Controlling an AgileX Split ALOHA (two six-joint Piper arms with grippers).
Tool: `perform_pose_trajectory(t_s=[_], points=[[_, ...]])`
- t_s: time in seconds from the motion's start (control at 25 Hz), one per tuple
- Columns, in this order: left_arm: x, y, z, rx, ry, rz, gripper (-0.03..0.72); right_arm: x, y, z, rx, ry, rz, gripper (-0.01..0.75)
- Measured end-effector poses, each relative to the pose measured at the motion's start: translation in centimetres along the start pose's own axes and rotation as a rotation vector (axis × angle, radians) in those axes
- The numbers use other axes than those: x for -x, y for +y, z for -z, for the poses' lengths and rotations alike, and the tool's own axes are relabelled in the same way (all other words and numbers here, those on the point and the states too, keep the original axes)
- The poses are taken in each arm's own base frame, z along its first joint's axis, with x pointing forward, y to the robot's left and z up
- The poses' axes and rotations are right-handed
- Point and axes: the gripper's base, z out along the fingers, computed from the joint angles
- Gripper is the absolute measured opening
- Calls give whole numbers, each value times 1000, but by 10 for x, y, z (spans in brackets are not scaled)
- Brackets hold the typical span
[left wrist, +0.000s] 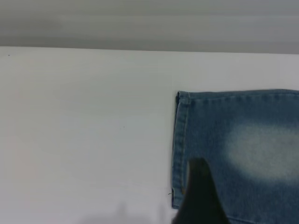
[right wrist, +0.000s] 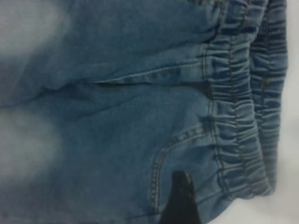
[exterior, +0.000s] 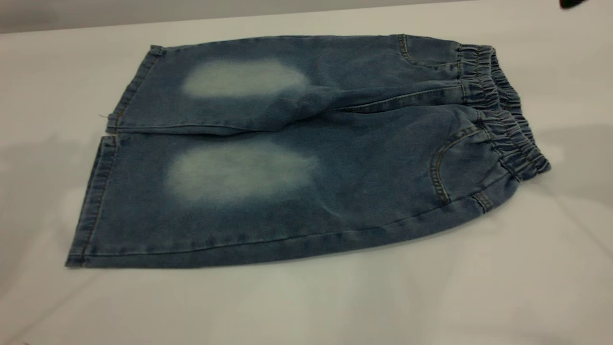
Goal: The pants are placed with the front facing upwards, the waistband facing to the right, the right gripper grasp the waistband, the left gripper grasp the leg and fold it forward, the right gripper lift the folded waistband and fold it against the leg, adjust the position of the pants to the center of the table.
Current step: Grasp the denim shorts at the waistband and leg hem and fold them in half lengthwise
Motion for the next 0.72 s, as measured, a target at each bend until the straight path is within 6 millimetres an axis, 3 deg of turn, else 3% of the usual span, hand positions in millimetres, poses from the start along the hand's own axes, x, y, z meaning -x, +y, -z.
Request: perform_pose_trajectory(t_s=[0.2, 0.4, 0.72], points=[[0, 0, 0, 0, 0, 0, 443, -2, -31, -15, 78, 44, -95, 500], [0, 0, 0, 0, 0, 1, 443, -5, -56, -23, 268, 39, -167, 500], [0, 0, 0, -2, 0, 6, 443, -35, -82, -58, 323, 61, -244, 500]])
